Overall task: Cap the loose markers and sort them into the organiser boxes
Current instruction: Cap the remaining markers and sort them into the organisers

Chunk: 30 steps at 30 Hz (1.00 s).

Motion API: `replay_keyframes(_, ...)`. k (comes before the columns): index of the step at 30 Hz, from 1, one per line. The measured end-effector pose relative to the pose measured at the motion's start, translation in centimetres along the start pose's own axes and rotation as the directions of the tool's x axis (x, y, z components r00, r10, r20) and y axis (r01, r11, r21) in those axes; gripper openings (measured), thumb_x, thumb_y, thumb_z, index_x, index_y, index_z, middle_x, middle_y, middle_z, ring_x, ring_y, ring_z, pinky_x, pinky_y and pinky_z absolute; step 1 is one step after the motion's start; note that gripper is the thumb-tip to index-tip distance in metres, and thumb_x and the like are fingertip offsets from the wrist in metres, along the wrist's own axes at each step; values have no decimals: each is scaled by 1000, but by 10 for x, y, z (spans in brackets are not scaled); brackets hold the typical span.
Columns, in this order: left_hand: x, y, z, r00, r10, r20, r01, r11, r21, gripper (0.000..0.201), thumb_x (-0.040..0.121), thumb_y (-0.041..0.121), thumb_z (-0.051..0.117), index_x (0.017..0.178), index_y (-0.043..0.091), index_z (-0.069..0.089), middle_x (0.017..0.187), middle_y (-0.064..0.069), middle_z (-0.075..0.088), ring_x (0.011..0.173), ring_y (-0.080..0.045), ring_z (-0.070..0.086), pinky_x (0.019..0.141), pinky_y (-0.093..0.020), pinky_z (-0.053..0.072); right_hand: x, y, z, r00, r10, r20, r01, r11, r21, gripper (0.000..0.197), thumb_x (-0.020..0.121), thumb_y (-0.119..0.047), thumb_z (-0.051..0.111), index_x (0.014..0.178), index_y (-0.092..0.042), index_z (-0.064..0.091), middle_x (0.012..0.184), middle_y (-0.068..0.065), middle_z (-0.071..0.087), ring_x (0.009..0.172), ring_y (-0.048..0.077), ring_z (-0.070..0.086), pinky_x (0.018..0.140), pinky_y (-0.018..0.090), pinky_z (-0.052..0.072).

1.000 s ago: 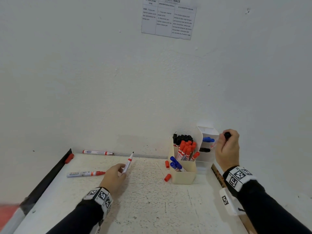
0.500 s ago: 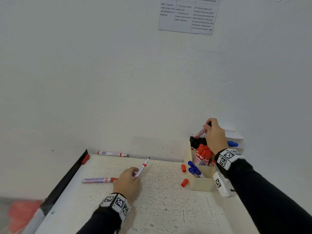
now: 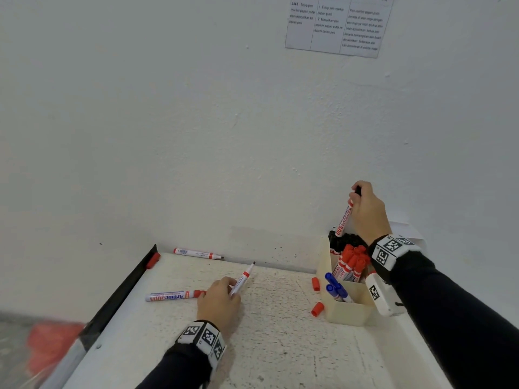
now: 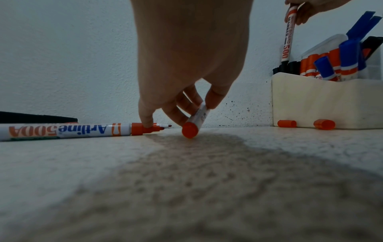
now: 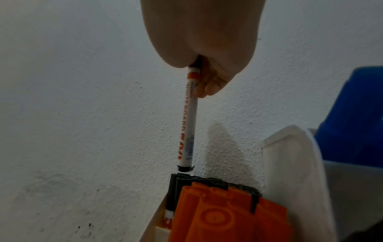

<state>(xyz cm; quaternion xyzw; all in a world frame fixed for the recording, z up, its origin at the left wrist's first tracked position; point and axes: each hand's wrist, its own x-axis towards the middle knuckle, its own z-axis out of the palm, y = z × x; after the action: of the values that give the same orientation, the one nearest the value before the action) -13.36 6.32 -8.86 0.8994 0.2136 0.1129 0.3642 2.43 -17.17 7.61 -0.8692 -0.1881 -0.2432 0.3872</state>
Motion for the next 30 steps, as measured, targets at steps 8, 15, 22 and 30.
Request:
replay_keyframes(8, 0, -1, 1, 1000, -13, 8, 13, 1000, 4, 25, 89, 22, 51, 114, 23, 54, 96, 8, 52, 88, -12, 54, 95, -36, 45, -2, 2, -9, 993, -10, 113, 11, 1000, -1, 16, 98, -9, 36, 110, -5, 46, 98, 22, 61, 100, 34, 60, 74, 36, 48)
replay_keyframes(15, 1, 0, 3, 1000, -10, 13, 10, 1000, -1, 22, 89, 24, 53, 111, 23, 54, 94, 9, 53, 87, -10, 54, 96, -35, 45, -16, 14, -10, 994, -27, 110, 24, 999, 29, 6, 96, -10, 40, 99, -14, 44, 88, 20, 60, 81, 33, 62, 69, 33, 50)
replay_keyframes(22, 4, -4, 5, 1000, -5, 27, 5, 1000, 18, 21, 89, 25, 53, 110, 24, 54, 94, 10, 54, 89, -11, 55, 95, -34, 46, -14, 10, -12, 994, -105, -42, 103, 994, -48, 15, 97, -9, 39, 108, -4, 48, 87, 8, 54, 81, 21, 53, 69, 30, 39)
replay_keyframes(30, 5, -5, 6, 1000, -10, 27, 9, 1000, 15, 20, 88, 25, 54, 109, 25, 55, 95, 9, 55, 90, -11, 56, 94, -35, 46, -17, 12, -9, 999, -34, 6, 35, 999, -42, 15, 98, -9, 37, 106, -4, 48, 89, 12, 57, 84, 28, 60, 77, 42, 53)
